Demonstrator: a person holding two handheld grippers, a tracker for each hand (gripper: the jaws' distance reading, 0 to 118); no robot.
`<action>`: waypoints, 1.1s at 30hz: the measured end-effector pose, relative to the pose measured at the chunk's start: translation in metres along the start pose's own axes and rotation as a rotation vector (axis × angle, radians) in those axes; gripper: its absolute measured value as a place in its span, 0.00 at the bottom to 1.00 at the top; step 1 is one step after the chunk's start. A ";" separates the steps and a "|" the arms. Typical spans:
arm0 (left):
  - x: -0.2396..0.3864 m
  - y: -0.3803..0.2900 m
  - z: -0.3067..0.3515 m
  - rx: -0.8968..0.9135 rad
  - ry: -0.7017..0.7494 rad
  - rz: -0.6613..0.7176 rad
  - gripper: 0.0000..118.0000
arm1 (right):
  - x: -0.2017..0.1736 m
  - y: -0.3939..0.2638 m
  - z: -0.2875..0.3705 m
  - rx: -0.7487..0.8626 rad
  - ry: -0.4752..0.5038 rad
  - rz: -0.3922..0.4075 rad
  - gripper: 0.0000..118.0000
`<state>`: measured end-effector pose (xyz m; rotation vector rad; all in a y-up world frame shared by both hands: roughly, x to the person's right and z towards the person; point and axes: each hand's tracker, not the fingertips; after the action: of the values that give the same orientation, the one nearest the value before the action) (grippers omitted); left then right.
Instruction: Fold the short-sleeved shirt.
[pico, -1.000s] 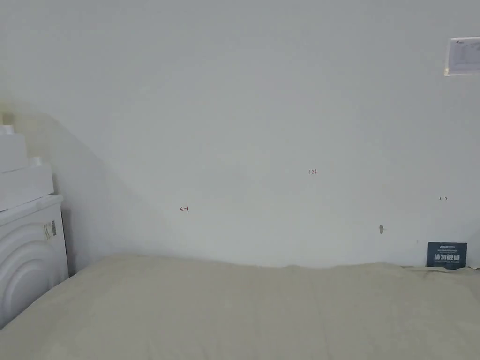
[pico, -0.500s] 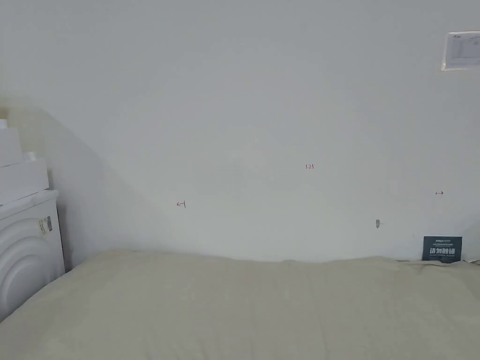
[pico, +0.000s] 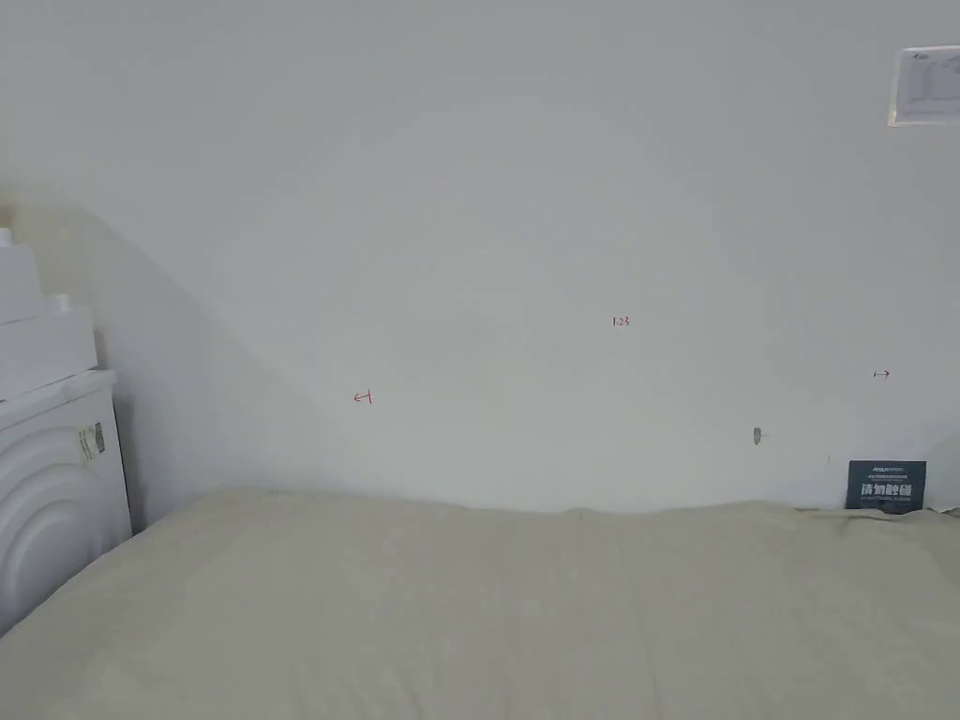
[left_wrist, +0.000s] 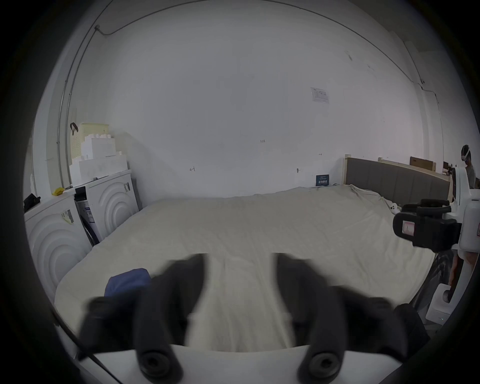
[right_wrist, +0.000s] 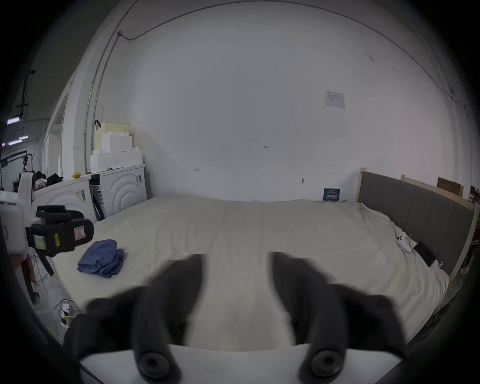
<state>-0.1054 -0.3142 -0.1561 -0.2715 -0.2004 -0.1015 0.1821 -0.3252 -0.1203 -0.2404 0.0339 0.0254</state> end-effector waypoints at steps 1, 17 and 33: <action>0.000 0.000 0.000 -0.002 -0.001 0.000 0.71 | -0.001 0.000 0.000 -0.005 0.000 -0.001 0.77; 0.001 -0.002 0.002 0.010 -0.011 0.019 1.00 | 0.004 -0.006 0.004 0.035 -0.001 -0.091 0.95; 0.000 -0.001 0.002 0.007 -0.006 0.021 1.00 | 0.002 -0.009 -0.003 -0.041 -0.023 -0.080 0.95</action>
<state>-0.1063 -0.3146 -0.1542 -0.2668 -0.2036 -0.0793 0.1843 -0.3347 -0.1213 -0.2826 0.0004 -0.0507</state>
